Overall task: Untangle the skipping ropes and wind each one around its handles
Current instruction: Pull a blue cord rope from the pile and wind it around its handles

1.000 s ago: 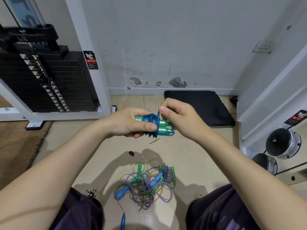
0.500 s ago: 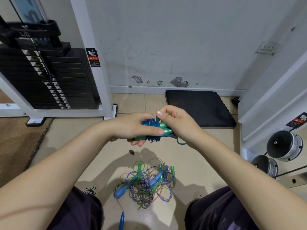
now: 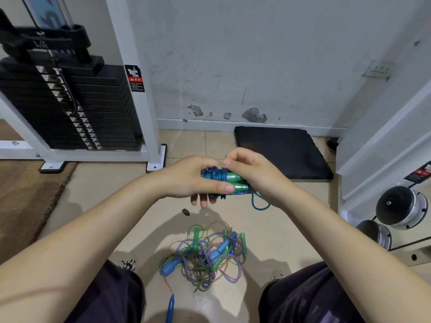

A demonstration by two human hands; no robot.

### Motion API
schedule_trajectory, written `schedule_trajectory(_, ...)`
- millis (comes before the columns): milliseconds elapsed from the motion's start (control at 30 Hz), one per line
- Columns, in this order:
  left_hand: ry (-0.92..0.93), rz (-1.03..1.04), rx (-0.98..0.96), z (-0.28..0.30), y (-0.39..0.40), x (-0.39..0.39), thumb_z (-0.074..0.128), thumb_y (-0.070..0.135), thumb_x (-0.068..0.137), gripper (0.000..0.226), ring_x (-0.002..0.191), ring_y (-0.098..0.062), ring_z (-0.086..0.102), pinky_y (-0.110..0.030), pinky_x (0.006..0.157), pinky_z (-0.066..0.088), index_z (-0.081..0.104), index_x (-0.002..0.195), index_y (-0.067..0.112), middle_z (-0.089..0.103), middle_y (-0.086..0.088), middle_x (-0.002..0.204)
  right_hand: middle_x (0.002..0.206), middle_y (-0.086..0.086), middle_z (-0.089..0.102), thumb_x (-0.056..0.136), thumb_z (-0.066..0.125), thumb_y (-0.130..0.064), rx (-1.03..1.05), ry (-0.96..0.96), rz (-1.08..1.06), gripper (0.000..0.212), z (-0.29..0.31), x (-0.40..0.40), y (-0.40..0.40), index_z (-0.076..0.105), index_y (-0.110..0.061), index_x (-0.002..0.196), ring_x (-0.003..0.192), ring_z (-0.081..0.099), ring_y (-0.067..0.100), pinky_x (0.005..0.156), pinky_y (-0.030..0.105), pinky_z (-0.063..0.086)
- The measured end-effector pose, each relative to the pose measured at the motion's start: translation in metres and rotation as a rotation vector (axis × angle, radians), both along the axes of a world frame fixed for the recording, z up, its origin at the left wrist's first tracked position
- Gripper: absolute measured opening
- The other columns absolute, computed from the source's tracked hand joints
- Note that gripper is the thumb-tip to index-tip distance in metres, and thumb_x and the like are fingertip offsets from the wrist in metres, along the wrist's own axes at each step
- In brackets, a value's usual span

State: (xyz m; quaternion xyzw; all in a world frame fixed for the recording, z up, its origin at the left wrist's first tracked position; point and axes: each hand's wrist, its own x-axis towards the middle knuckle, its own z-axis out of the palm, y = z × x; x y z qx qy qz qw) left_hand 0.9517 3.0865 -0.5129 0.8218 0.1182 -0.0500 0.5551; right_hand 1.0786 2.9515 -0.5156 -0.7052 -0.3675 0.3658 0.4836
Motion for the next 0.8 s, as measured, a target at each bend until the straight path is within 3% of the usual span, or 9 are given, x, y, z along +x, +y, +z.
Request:
schedule_trajectory(100,-0.05,0.063,-0.032,0.0,0.001,0.001,0.071,0.032,0.087,0.032,0.053,-0.021,0.056,-0.033,0.051,0.048,0.057,0.109,0.013,0.066,-0.013,0.071,0.063,0.0,0.053,0.101,0.046,-0.042,0.013,0.156,-0.021,0.033,-0.001,0.004,0.0,0.057,-0.013,0.09,0.049,0.044,0.014,0.043,0.021,0.032)
schedule_trajectory(200,-0.135,0.134,-0.104,0.0,0.006,0.002,0.065,0.03,0.092,0.04,0.056,-0.02,0.054,-0.03,0.048,0.047,0.052,0.13,0.029,0.063,-0.012,0.072,0.074,0.009,0.057,0.098,0.043,-0.054,0.061,0.27,0.005,0.053,-0.002,0.007,0.001,0.06,-0.006,0.112,0.046,0.04,0.018,0.043,0.024,0.026)
schedule_trajectory(267,-0.209,0.221,-0.168,0.001,0.01,0.003,0.063,0.03,0.094,0.03,0.059,-0.023,0.055,-0.03,0.048,0.047,0.058,0.123,0.026,0.064,-0.013,0.075,0.071,0.008,0.054,0.093,0.046,-0.058,0.05,0.267,0.035,0.06,-0.001,0.008,0.0,0.06,-0.005,0.119,0.047,0.033,0.016,0.043,0.023,0.026)
schedule_trajectory(433,-0.208,0.432,-0.312,0.003,0.014,0.005,0.063,0.034,0.094,0.025,0.058,-0.028,0.064,-0.03,0.047,0.051,0.059,0.11,0.016,0.067,-0.009,0.086,0.057,-0.006,0.035,0.098,0.057,-0.018,0.008,0.061,0.042,0.017,0.0,0.009,-0.002,0.068,-0.006,0.103,0.05,0.028,0.011,0.046,0.018,0.025)
schedule_trajectory(633,-0.201,0.635,-0.246,-0.002,0.027,0.006,0.063,0.041,0.093,0.029,0.054,-0.022,0.063,-0.03,0.048,0.053,0.055,0.104,0.016,0.071,-0.016,0.1,0.06,0.0,0.057,0.1,0.053,-0.018,0.015,-0.222,-0.036,0.02,0.005,0.006,-0.005,0.071,-0.011,0.098,0.045,0.046,0.012,0.046,0.017,0.036)
schedule_trajectory(800,-0.171,0.586,-0.213,-0.006,0.025,0.007,0.062,0.039,0.094,0.037,0.055,-0.021,0.062,-0.031,0.049,0.053,0.054,0.113,0.009,0.069,-0.019,0.105,0.069,0.005,0.068,0.09,0.068,-0.009,0.256,-0.114,-0.211,0.008,0.013,0.009,-0.005,0.073,-0.004,0.087,0.047,0.055,0.017,0.047,0.023,0.044)
